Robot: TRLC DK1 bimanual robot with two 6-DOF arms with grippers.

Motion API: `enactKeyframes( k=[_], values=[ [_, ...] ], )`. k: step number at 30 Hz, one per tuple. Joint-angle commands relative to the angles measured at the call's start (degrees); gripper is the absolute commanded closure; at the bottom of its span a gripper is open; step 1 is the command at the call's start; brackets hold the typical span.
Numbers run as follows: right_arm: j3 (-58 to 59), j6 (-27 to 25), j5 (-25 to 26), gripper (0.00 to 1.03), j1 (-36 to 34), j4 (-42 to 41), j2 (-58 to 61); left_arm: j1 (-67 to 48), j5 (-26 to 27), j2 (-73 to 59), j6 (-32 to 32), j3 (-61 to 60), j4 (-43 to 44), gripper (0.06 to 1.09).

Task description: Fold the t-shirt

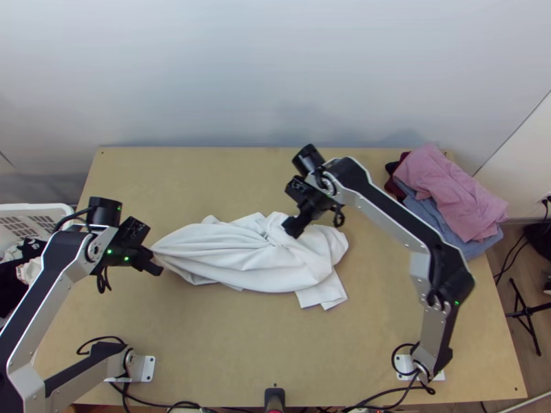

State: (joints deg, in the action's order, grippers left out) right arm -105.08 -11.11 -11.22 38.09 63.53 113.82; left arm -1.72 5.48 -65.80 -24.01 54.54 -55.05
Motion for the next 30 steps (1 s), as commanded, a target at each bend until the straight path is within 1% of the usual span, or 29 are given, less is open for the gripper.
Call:
enactKeyframes(
  k=[1, 7, 13, 17, 25, 28, 30],
  values=[
    [-2.94, 0.57, 2.70, 0.10, 0.76, -3.23, 6.50, 3.91, -0.03, 2.52, -0.95, -0.49, -0.15, 1.02],
    [-1.27, 0.57, 4.19, 0.10, 0.59, -3.32, 7.29, 4.88, -0.03, 3.49, -2.01, -0.75, -0.41, 1.02],
    [-0.83, 1.01, 5.60, 0.10, -0.38, -3.32, 5.36, 4.88, -0.03, 3.40, -2.36, -1.19, 0.03, 1.02],
    [-0.48, 1.01, 5.77, 0.10, -1.79, -2.53, 2.46, 6.20, -0.03, 3.49, -2.53, -1.46, -0.06, 1.02],
    [1.63, 1.09, 5.69, 0.10, -5.30, -0.42, -0.88, 10.24, 0.06, 3.66, -5.52, -2.16, 0.12, 1.02],
    [3.48, 1.09, 5.69, 0.19, -4.86, -0.42, -1.41, 10.15, 0.15, 3.66, -5.52, -2.07, 0.20, 1.02],
    [4.00, 1.09, 5.69, 0.20, -4.16, -0.60, -1.41, 10.07, 0.33, 3.66, -5.52, -1.99, 0.20, 1.02]
  ],
)
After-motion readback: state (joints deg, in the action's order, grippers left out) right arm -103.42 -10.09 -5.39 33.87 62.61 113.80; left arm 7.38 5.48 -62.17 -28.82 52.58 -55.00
